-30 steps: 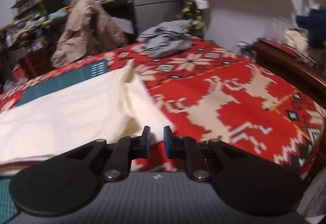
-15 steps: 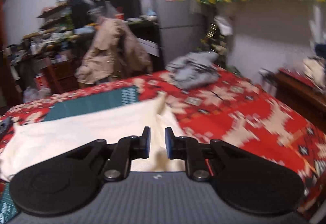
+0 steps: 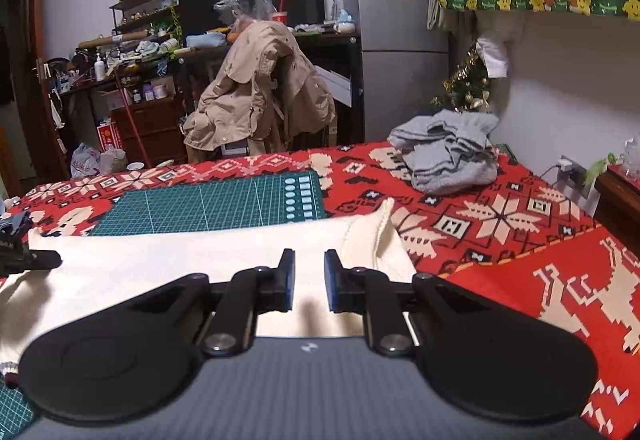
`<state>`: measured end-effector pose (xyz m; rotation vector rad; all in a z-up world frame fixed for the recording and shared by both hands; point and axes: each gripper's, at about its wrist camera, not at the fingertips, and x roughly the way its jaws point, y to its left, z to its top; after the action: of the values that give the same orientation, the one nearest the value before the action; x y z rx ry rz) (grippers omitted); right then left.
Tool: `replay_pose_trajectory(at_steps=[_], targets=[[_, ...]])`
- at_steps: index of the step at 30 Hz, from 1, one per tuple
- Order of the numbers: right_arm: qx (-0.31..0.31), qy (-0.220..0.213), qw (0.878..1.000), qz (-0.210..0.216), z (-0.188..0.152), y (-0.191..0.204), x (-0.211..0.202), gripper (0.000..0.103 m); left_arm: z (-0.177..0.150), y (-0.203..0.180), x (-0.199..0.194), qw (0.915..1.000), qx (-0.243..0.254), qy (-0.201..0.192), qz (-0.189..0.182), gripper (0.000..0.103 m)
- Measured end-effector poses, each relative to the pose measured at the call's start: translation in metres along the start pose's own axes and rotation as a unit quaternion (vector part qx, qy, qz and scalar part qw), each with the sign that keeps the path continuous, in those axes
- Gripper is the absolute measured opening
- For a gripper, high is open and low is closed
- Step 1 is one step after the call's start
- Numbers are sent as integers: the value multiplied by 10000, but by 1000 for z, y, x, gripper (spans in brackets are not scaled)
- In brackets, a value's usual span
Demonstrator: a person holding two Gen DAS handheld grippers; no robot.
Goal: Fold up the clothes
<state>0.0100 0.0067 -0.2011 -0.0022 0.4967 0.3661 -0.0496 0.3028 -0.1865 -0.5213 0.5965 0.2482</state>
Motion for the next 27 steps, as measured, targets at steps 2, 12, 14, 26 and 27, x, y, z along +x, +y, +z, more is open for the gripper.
replay_pose_trajectory(at_steps=[2,12,14,26,27], targets=[[10,12,10000,-25,-1,-2,1,16,-4,-1,-7,9999,113,81,51,2],[-47,139,9998,-156,-13,-6,-8,17,-30,-3,-44,9974,577,309,312,3],[-45,169,9997,-162,-15,-9,-13,17,-35,-2,-51,9973,564,348,311,3],[347,329,9987,-170,-18,-23,-29,18,-35,-9,-68,9983,574,-96,-51,3],[352,332,9987,-156,-18,-22,-28,18,-31,-12,-61,9980,613,-135,-66,3]])
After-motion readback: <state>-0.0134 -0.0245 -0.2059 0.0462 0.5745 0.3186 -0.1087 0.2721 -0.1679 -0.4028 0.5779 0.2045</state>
